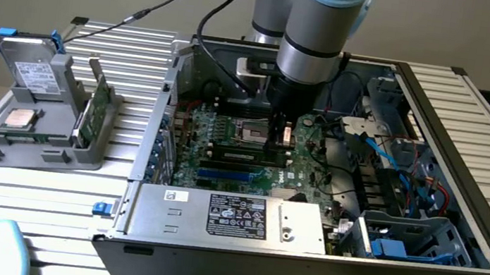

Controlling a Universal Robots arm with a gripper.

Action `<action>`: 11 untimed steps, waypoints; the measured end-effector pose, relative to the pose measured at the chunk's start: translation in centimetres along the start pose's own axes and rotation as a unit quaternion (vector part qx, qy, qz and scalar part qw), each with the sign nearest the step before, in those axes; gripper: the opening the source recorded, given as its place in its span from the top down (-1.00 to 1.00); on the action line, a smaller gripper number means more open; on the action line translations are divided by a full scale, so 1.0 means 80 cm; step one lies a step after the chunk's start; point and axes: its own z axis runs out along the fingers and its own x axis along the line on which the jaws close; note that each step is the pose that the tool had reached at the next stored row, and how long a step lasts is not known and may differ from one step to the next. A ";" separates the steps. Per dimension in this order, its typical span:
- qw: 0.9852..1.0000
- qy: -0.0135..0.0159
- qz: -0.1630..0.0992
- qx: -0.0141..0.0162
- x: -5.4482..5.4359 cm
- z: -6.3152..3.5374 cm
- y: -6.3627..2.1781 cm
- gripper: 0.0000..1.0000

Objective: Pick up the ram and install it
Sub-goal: 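Press down the ram until it locks into place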

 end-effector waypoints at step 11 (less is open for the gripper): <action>1.000 0.000 0.001 0.000 0.000 -0.003 0.000 0.79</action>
